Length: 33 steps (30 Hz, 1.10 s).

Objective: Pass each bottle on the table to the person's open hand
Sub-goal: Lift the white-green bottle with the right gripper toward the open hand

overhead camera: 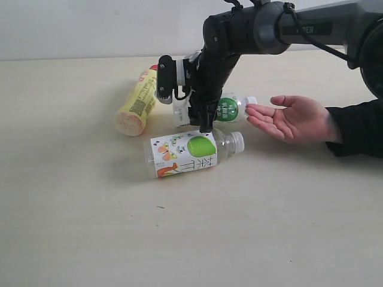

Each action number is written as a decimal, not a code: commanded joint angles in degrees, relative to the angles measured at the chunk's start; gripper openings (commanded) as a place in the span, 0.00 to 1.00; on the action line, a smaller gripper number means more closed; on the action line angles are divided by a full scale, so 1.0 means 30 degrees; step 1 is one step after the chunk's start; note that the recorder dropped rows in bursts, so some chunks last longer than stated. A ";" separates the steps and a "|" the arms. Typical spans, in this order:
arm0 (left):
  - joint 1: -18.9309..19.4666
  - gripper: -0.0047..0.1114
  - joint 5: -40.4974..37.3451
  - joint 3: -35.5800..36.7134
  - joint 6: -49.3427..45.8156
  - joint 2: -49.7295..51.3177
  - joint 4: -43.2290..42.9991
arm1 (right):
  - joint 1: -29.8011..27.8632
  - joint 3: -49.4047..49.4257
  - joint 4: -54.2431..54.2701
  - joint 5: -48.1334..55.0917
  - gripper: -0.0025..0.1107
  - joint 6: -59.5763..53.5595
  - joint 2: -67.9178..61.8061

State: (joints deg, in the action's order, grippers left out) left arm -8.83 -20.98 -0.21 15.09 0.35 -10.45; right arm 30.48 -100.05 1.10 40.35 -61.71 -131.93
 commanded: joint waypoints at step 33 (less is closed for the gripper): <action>-0.0091 0.06 0.0090 0.0070 -0.0028 -0.0117 0.0007 | 0.0041 -0.0123 0.0021 0.1006 0.02 0.3625 0.3913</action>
State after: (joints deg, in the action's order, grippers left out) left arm -8.83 -20.98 -0.21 15.09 0.35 -10.45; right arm 30.48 -100.05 1.18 43.34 -53.93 -122.05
